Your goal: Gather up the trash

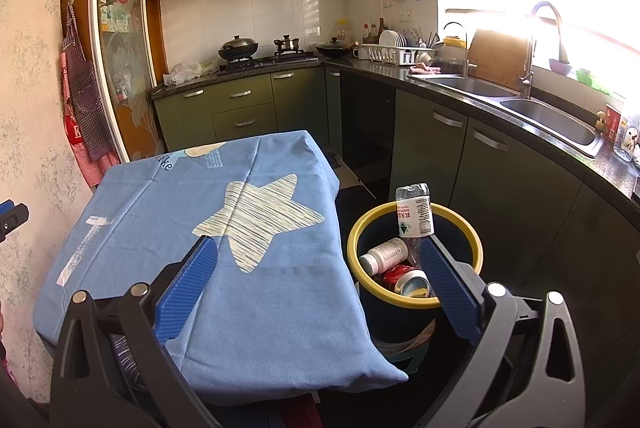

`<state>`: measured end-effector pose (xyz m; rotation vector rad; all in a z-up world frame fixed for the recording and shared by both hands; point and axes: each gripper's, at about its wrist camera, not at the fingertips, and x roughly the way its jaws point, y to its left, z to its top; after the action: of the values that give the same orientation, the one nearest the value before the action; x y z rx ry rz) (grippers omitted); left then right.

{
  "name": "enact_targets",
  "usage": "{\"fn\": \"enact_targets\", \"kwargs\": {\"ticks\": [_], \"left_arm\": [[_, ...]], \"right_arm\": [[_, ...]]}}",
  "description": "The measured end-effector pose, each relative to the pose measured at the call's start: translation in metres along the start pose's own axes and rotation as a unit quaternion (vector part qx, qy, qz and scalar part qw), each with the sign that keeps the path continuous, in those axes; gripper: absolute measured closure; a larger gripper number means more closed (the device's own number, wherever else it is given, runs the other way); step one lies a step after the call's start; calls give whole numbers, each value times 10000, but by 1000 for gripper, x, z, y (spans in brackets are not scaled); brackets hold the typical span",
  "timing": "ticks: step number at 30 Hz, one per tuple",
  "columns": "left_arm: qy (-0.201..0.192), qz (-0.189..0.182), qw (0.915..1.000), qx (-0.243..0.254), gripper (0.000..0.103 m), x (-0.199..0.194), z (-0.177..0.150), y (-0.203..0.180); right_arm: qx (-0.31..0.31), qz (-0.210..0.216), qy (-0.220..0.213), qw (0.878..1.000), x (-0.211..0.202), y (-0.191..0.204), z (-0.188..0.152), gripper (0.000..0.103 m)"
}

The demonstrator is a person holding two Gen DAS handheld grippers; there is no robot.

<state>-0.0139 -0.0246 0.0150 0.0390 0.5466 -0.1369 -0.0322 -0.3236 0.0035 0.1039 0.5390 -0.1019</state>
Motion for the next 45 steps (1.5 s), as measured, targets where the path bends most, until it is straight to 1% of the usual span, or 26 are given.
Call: {"fn": "enact_targets", "kwargs": {"ticks": [9,14,32,35,38,41,45], "left_arm": [[-7,-3,10000,0,5,-2,0,1],[29,-62,10000,-43,5,0,2,2],[26,-31,10000,-35,5,2,2,-1],[72,-129,9998,-100,5,6,1,-1],[16,-229,9996,-176,5,9,-1,1],[19,-145,9999,-83,5,15,-2,-3],[240,5,9997,-12,5,42,1,0]], "right_arm": [[13,-8,9,10000,1,0,0,7],[3,-11,11,10000,1,0,0,7],[11,-11,65,10000,5,2,-4,7],[16,-4,79,10000,6,1,-3,7],[16,2,107,9999,8,1,-3,7],[27,28,145,9999,11,1,-3,7],[-31,89,196,9998,25,7,4,7]]}}
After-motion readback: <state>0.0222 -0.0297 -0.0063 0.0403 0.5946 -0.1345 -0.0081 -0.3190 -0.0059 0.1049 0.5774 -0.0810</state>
